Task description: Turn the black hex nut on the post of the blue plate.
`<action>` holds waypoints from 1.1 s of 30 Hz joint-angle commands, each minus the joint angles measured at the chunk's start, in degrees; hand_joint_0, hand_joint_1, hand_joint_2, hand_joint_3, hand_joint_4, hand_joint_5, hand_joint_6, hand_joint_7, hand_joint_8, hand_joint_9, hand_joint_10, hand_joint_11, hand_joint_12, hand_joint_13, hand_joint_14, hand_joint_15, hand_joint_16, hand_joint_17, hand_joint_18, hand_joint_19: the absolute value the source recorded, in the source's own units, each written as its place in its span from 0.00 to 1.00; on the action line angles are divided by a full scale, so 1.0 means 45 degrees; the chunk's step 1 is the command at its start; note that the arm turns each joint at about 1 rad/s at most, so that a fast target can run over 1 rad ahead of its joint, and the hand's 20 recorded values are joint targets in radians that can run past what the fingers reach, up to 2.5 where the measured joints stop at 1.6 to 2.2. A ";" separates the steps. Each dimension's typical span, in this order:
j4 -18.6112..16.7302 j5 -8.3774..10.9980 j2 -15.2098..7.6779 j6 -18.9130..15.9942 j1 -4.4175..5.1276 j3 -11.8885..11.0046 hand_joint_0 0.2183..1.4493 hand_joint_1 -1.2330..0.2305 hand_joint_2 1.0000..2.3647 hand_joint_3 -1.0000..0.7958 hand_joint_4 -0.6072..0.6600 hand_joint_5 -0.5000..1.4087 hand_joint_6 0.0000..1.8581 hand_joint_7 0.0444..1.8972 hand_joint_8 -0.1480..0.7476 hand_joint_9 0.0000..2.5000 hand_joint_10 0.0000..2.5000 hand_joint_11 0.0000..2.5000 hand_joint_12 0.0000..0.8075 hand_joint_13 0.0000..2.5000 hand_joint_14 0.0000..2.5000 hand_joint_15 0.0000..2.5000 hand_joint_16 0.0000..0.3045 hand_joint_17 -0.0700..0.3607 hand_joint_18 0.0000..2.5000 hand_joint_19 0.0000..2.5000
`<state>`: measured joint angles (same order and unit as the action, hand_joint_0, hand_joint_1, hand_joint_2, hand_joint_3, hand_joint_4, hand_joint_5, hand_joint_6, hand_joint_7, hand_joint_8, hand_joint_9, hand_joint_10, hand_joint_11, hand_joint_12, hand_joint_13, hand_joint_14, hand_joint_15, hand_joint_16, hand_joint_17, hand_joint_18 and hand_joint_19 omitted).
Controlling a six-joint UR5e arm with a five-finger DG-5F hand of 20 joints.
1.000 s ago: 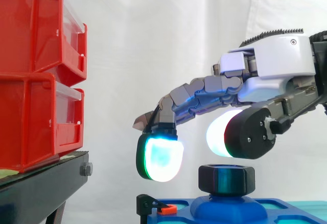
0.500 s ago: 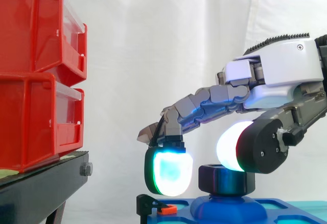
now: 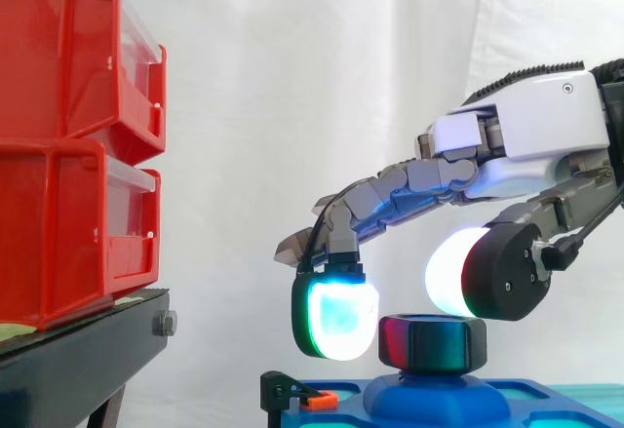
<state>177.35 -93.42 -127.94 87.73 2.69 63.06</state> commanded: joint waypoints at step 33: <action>0.0003 -0.1838 -0.0007 0.0504 -0.1320 -0.0380 0.18 0.72 0.00 0.28 0.64 0.15 0.27 0.54 0.40 0.07 0.00 0.00 0.44 0.09 0.00 0.01 0.17 0.43 0.00 0.00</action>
<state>177.96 -101.80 -127.94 90.00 -3.49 61.66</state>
